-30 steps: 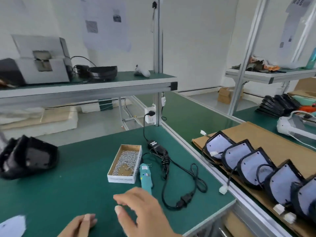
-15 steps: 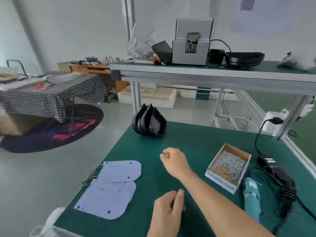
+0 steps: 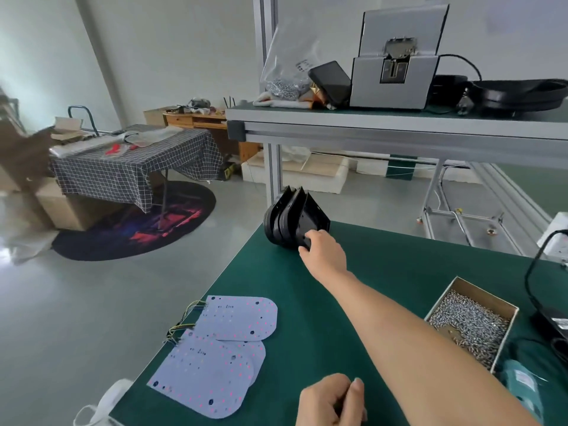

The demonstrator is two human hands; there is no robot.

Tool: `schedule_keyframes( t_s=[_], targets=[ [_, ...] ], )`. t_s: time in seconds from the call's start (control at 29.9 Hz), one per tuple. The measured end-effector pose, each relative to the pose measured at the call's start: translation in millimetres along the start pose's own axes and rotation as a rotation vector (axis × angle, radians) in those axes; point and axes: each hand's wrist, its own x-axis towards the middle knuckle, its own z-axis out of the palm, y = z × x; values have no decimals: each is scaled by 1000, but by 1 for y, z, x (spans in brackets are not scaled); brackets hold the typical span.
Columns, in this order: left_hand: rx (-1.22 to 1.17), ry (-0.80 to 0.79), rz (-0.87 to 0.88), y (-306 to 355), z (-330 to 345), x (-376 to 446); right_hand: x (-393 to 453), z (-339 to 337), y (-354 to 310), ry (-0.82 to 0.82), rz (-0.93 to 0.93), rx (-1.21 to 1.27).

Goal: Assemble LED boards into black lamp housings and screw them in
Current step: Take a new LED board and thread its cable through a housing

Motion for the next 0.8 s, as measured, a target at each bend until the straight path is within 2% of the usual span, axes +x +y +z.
schedule_keyframes(
  t_s=[0.13,0.4,0.5,0.8],
  targets=[
    [-65,-65,-1,-1,6,-5,7,7,-1,-8,0,-44],
    [-52,-44,0,2,2,0,1,1,18,114,-53,-61],
    [-94,-51,54,7,6,-1,-7,-7,28,136,-80,-92],
    [-118,-37,34,12,3,-7,-79,-42,48,191,-154,-247]
  ],
)
